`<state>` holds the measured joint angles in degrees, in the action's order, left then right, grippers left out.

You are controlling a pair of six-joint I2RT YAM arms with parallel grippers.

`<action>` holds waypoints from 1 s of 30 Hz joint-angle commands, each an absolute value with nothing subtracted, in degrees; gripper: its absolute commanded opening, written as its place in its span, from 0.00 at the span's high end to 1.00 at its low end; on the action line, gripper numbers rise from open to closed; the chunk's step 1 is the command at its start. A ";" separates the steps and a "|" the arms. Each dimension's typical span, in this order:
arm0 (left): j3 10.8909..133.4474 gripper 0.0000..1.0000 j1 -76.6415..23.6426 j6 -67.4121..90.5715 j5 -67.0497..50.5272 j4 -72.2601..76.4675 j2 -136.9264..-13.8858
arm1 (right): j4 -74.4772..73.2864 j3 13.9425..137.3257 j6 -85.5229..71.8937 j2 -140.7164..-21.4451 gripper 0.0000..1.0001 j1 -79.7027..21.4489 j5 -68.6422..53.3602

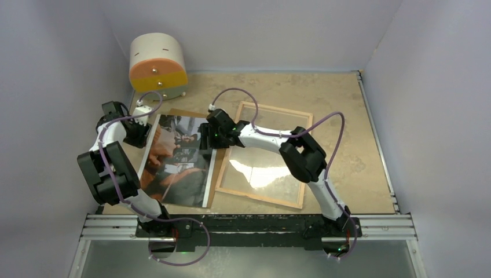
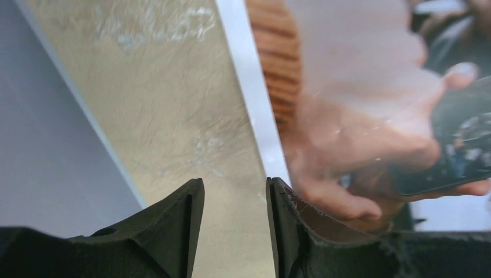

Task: Put the photo into the frame
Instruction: Move the photo frame to the center of the board, then move the photo frame item to the center of the board.

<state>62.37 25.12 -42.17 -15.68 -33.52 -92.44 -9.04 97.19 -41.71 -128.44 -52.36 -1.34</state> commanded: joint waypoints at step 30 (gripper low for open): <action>48.80 0.62 18.15 -37.02 -10.59 -22.94 -90.57 | 0.40 73.56 -49.50 -117.12 0.32 -45.83 -11.12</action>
<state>49.74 18.57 -39.40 -4.99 -19.94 -91.68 -1.56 75.33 -46.15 -115.57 -45.32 -7.38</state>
